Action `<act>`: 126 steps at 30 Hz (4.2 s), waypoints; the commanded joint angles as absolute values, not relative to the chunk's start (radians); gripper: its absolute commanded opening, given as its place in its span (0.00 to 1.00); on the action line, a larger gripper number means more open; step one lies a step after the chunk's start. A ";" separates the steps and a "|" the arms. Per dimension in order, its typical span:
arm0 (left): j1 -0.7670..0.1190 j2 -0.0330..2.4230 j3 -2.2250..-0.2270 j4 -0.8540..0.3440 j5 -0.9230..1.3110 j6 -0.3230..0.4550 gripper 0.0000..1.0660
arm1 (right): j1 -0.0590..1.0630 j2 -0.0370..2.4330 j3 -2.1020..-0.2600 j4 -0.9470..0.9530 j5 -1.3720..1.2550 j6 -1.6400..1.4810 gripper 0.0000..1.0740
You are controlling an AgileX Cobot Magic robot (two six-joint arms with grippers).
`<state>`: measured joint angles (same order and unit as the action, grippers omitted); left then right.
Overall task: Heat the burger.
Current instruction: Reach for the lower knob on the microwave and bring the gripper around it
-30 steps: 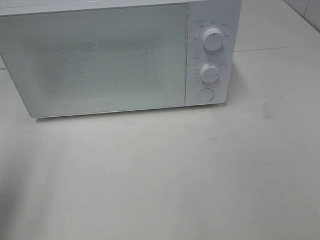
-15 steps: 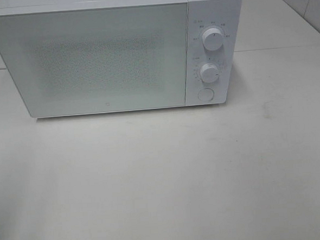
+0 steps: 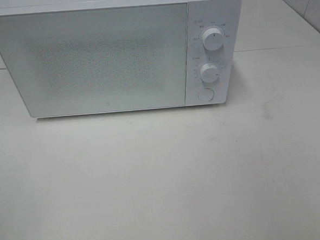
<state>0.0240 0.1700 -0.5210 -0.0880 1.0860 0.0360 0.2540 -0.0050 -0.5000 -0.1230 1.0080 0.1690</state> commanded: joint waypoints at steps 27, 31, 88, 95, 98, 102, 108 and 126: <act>0.024 -0.027 -0.517 -0.086 1.072 0.028 0.94 | 0.250 -0.031 -0.498 -0.125 0.996 0.171 0.70; 0.024 -0.027 -0.517 -0.086 1.072 0.028 0.94 | 0.250 -0.031 -0.498 -0.125 0.996 0.171 0.70; 0.024 -0.027 -0.517 -0.086 1.072 0.028 0.94 | 0.250 0.904 -0.396 -0.112 -0.239 0.218 0.70; 0.024 -0.027 -0.517 -0.086 1.072 0.028 0.94 | 0.252 1.093 -0.396 -0.096 -0.422 0.156 0.70; 0.024 -0.027 -0.517 -0.086 1.072 0.028 0.94 | 0.253 1.167 -0.395 -0.063 -0.507 0.119 0.70; 0.024 -0.027 -0.517 -0.086 1.072 0.028 0.94 | 0.254 1.241 -0.390 -0.007 -0.603 0.080 0.70; 0.024 -0.027 -0.517 -0.086 1.072 0.028 0.94 | 0.383 1.413 -0.373 0.299 -0.824 -0.129 0.70; 0.024 -0.027 -0.517 -0.086 1.072 0.028 0.94 | 0.738 1.745 -0.445 0.770 -1.227 -0.222 0.70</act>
